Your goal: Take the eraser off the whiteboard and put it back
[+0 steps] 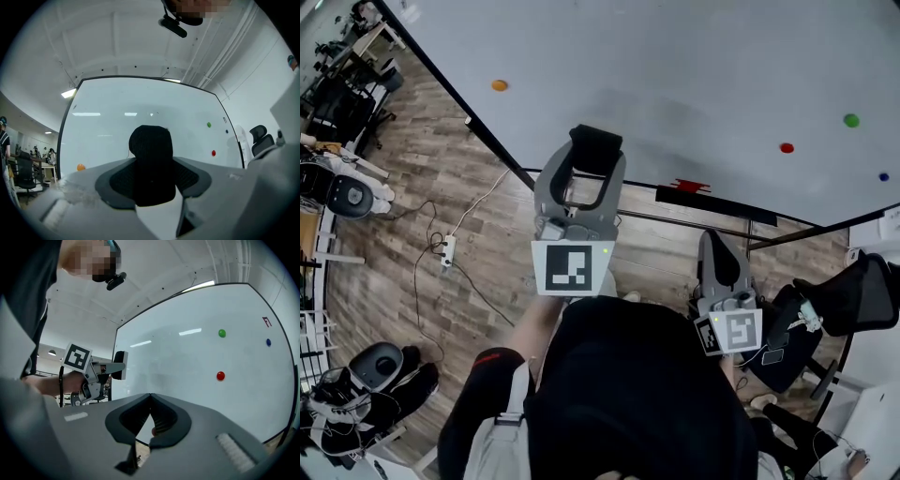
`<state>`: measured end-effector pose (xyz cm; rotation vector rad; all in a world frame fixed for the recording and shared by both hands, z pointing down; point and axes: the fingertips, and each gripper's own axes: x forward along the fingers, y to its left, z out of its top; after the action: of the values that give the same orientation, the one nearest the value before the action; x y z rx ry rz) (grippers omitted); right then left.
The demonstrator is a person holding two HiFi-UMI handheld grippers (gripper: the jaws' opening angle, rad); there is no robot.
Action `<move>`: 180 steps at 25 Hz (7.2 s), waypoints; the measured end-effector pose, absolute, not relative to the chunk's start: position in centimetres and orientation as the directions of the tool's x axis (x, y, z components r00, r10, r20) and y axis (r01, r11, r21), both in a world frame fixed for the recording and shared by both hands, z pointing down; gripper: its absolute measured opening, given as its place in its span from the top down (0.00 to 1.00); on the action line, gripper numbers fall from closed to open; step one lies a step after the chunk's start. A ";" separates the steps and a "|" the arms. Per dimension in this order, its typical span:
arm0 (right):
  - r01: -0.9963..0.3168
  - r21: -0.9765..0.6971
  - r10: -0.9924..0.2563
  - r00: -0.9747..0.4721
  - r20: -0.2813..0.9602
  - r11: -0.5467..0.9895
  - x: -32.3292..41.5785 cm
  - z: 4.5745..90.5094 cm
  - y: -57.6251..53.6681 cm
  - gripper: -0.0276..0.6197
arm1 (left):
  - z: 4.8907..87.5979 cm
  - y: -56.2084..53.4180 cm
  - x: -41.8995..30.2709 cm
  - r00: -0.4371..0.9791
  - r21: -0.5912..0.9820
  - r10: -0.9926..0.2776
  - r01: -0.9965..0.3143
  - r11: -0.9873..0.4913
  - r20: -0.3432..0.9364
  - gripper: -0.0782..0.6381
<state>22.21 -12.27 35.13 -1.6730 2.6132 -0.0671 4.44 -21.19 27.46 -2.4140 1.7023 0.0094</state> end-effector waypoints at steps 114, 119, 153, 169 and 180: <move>-0.844 -0.033 -0.845 -0.535 0.001 0.535 17.3 35.6 -8.8 0.95 | 34.2 -12.6 4.1 0.406 -0.144 -0.912 -0.908 -0.394 -0.065 0.89; -0.836 -0.035 -0.837 -0.548 0.008 0.547 17.1 36.4 -8.4 0.95 | 36.6 -10.6 5.3 0.454 -0.106 -0.890 -0.888 -0.448 -0.040 0.89; -0.797 -0.022 -0.797 -0.604 0.001 0.604 15.3 37.4 -6.6 0.96 | 38.7 -7.0 7.9 0.569 -0.157 -0.821 -0.816 -0.556 -0.048 0.89; -0.785 -0.017 -0.782 -0.619 0.074 0.620 14.9 38.5 -6.3 0.96 | 38.9 -6.6 7.3 0.530 -0.158 -0.847 -0.841 -0.518 -0.042 0.89; -0.772 -0.029 -0.772 -0.635 0.026 0.635 15.0 37.7 -6.4 0.96 | 38.9 -6.4 7.7 0.518 -0.160 -0.855 -0.847 -0.508 -0.027 0.89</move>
<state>15.01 -6.43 37.72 -1.3462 2.8504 -0.0585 7.65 -6.44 38.91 -2.6006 1.4692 -0.0839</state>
